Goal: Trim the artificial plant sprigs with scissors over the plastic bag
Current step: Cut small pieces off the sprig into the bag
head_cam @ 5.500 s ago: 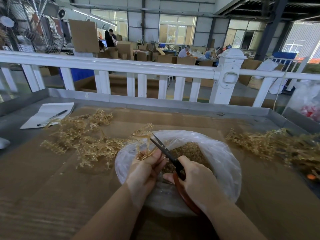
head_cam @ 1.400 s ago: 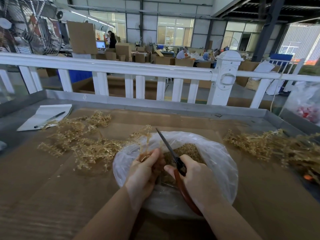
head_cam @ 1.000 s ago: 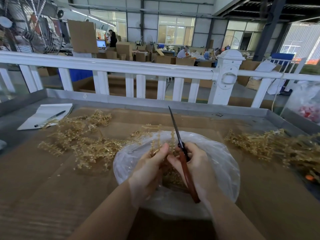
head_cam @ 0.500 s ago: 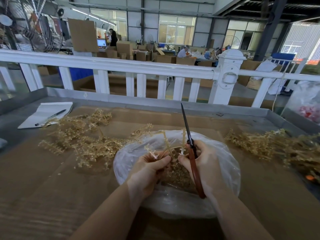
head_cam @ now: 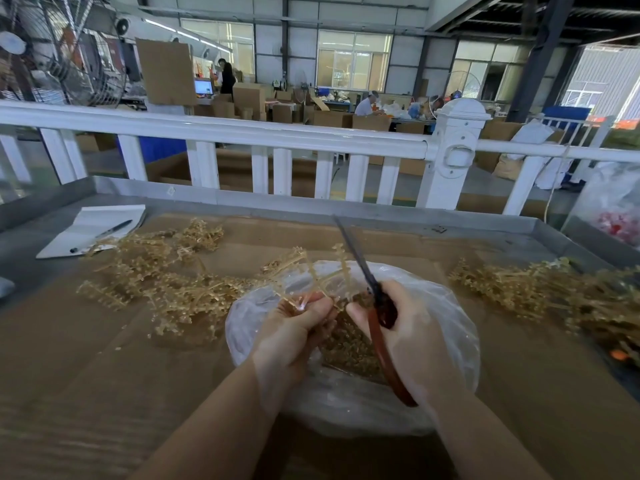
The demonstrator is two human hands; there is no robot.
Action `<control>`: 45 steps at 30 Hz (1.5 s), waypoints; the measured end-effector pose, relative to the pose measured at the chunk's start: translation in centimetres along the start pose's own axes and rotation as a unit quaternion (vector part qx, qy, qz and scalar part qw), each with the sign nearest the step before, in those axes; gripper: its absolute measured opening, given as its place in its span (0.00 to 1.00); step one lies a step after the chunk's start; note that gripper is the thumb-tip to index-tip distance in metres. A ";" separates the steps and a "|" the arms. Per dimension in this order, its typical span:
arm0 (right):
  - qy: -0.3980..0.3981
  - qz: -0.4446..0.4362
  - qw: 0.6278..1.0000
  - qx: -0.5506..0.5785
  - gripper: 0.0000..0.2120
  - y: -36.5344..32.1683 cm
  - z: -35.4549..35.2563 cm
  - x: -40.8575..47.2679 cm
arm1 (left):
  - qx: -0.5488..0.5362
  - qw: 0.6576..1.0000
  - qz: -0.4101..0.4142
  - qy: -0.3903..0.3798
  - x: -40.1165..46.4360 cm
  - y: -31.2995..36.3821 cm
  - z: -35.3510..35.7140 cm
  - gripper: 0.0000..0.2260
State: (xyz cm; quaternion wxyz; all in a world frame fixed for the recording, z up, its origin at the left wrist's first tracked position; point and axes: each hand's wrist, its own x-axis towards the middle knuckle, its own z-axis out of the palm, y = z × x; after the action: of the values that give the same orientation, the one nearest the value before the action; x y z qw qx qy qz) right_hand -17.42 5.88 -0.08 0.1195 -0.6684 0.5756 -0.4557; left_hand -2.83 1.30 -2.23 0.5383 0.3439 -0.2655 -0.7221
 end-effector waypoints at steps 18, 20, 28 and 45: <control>-0.120 -0.074 0.979 -0.146 0.13 1.3 0.1 -1.1 | -0.076 0.997 0.007 0.028 0.6 1.2 -0.2 0.05; -0.123 -0.076 0.978 -0.151 0.13 1.3 0.2 -1.0 | -0.070 0.997 0.007 0.032 0.6 1.2 -0.3 0.05; -0.136 -0.070 0.976 -0.152 0.13 0.9 0.1 -1.0 | -0.051 0.998 0.022 0.019 0.2 1.1 -0.4 0.07; -0.128 -0.052 0.978 -0.155 0.15 0.7 0.1 -1.5 | -0.017 0.998 0.042 0.035 -0.1 0.8 -0.6 0.06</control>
State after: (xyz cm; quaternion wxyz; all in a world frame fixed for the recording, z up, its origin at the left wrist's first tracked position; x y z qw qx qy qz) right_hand -17.69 6.94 -1.28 0.0633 -0.7608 0.5837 -0.2766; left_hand -1.84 1.18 -1.92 0.5834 0.3481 -0.2483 -0.6906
